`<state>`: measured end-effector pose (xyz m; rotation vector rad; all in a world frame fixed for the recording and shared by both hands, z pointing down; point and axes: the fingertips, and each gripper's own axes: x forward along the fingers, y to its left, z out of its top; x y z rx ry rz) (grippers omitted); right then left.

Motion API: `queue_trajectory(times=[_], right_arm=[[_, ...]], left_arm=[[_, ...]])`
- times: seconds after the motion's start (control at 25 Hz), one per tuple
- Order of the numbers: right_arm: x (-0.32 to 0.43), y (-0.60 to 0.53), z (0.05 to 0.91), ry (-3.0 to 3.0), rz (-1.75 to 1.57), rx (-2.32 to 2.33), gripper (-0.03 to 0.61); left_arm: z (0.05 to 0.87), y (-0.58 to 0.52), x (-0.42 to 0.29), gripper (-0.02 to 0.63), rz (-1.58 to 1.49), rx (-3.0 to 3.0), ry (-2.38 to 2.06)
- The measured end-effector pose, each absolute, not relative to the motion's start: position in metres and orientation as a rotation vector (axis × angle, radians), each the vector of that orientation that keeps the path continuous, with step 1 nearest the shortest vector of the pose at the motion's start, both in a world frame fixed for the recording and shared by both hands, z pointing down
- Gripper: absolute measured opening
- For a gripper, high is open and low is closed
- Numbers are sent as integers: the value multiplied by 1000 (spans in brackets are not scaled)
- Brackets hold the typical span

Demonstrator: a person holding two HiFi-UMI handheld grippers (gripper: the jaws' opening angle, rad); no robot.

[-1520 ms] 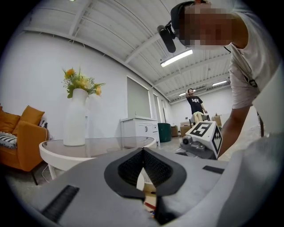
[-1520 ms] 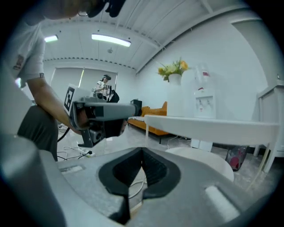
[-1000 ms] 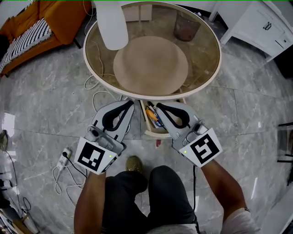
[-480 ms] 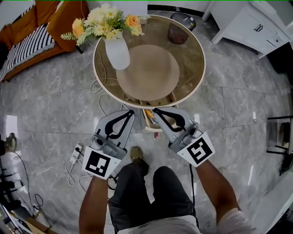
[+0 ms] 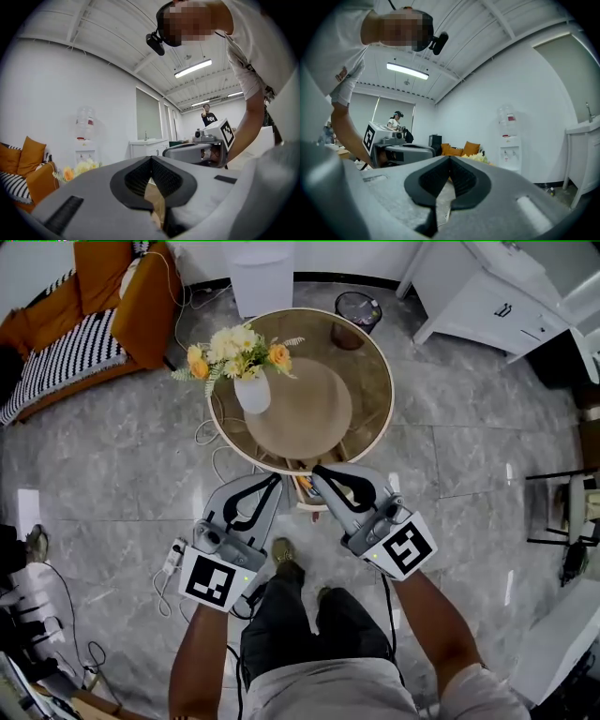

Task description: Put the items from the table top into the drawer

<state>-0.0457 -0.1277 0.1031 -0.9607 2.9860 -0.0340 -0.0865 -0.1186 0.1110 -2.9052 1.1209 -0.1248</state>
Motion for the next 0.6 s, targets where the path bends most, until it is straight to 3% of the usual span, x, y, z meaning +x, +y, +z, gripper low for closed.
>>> queue_trajectory(times=[0.28, 0.6], right_arm=[[-60, -131, 16, 2959, 20, -967, 0], [-57, -136, -36, 2923, 29, -1011, 0]], left_arm=[[25, -123, -98, 0, -42, -2943, 1089], [-20, -128, -97, 0, 33, -2956, 1064]])
